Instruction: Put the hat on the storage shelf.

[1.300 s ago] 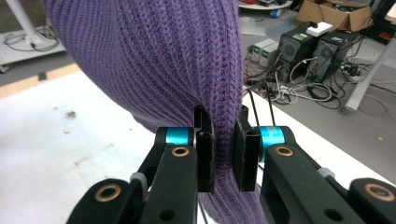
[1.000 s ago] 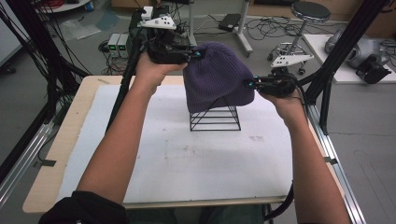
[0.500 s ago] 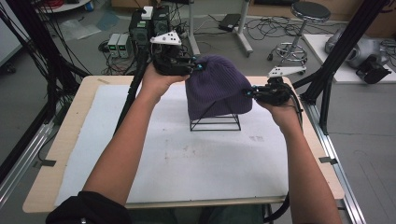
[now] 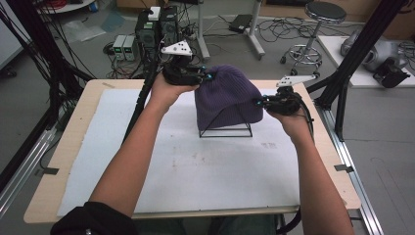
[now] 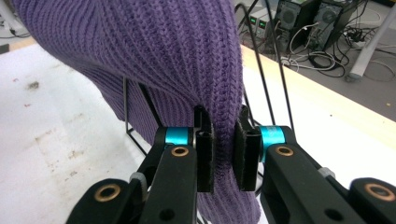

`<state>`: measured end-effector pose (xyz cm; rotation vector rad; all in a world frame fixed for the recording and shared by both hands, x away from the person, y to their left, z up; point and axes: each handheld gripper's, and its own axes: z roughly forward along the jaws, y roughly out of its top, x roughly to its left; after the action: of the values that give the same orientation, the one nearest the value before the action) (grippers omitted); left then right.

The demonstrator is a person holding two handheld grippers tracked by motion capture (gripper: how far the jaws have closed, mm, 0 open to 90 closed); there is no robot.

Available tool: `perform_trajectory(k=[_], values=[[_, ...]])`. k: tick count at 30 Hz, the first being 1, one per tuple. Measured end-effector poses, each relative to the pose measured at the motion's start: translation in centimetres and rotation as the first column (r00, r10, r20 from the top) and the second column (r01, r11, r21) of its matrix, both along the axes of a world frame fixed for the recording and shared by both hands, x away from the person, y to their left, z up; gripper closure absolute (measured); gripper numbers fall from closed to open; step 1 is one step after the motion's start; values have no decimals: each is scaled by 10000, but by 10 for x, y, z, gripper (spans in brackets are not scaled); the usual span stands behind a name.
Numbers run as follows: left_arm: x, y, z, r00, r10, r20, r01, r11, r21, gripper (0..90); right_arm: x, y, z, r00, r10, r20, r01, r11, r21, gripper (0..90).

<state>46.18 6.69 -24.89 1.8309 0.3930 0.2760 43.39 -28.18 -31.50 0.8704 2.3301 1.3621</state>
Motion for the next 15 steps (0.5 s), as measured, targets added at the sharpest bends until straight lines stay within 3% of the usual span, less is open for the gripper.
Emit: perform_trajectory(k=[15], values=[[2, -12, -14, 9998, -69, 173, 61, 9987, 501, 772, -1, -2, -28, 9994, -255, -239, 256, 9997, 46, 817]])
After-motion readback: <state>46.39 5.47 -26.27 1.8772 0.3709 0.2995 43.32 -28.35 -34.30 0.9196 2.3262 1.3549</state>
